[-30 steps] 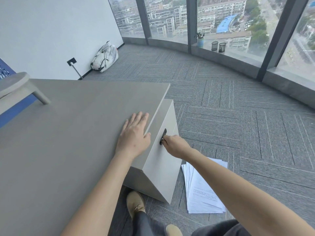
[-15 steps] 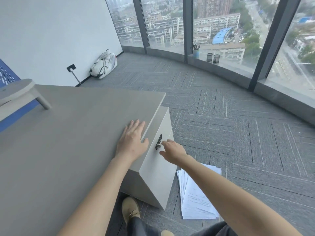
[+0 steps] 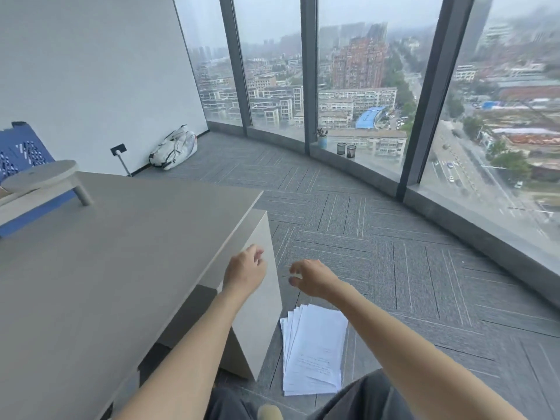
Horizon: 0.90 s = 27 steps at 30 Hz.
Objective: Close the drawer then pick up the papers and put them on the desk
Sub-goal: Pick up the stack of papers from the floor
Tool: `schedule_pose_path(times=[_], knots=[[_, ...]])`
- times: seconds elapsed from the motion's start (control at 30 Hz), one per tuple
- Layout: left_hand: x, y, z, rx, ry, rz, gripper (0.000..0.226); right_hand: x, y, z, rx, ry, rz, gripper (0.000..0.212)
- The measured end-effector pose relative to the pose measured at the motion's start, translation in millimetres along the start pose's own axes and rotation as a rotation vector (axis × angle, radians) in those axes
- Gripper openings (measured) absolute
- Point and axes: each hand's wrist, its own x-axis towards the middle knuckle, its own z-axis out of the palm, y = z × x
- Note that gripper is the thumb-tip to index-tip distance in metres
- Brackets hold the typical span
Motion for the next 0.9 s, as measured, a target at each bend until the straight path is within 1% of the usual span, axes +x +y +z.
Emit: schedule_pose_path(times=[0.17, 0.33, 0.43, 0.6, 0.9], knots=[[-22, 13, 25, -0.002, -0.103, -0.051, 0.031, -46, 26, -15, -0.008, 0.021, 0.021, 0.036], [-18, 8, 56, 0.006, -0.221, -0.069, 0.035, -52, 51, -11, 0.020, 0.006, 0.087, 0.041], [-4, -7, 82, -0.030, -0.255, -0.113, 0.035, -36, 68, 2, 0.052, -0.017, 0.121, 0.041], [26, -39, 136, -0.117, -0.274, -0.285, 0.039, 6, 107, 35, 0.127, -0.052, 0.182, 0.039], [80, -114, 248, -0.177, -0.390, -0.505, 0.039, 95, 195, 113, 0.219, -0.138, 0.340, 0.038]])
